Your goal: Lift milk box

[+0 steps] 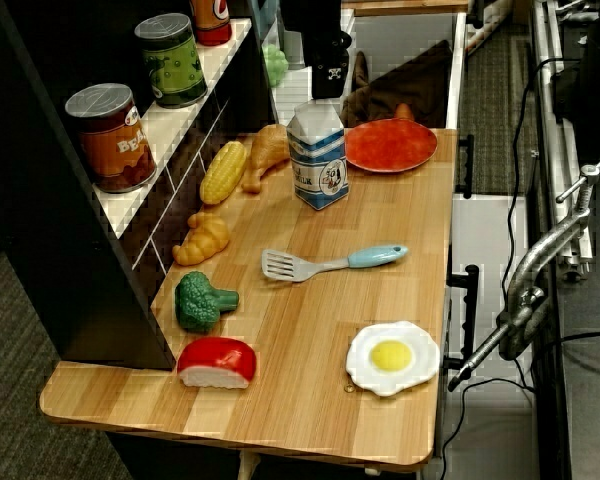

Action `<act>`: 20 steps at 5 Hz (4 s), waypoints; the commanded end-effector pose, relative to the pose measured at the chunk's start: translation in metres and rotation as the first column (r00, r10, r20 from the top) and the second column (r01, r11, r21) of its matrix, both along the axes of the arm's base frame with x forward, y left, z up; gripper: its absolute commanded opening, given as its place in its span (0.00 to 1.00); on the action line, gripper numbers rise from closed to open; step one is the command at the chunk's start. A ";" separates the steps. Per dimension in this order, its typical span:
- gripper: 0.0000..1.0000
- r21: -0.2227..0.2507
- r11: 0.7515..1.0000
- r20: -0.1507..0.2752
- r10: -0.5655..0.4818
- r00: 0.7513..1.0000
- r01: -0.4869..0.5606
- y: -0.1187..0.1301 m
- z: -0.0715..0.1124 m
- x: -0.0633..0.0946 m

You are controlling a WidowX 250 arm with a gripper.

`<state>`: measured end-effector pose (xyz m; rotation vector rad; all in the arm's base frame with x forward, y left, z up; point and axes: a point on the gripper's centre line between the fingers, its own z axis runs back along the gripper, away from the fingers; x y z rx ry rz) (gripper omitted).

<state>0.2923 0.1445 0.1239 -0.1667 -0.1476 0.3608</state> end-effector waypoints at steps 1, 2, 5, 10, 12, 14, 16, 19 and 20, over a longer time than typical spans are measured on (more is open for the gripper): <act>1.00 -0.011 1.000 0.015 -0.011 1.000 0.012 0.008 0.039 0.007; 1.00 -0.032 0.999 -0.003 -0.006 1.000 0.005 0.017 0.045 0.010; 1.00 -0.001 0.988 -0.043 0.151 0.988 -0.152 0.022 0.027 0.020; 1.00 -0.052 0.962 -0.202 0.254 0.946 -0.270 0.022 0.022 0.018; 1.00 -0.059 0.972 -0.217 0.211 0.953 -0.229 0.033 0.016 0.010; 1.00 -0.076 0.974 -0.214 0.195 0.957 -0.216 0.040 0.016 0.002; 1.00 -0.135 0.913 -0.158 0.365 0.918 -0.386 0.042 -0.017 -0.008; 0.87 -0.163 0.894 -0.127 0.400 0.908 -0.417 0.035 -0.041 -0.003; 0.00 -0.171 0.904 -0.120 0.376 0.919 -0.392 0.035 -0.040 -0.002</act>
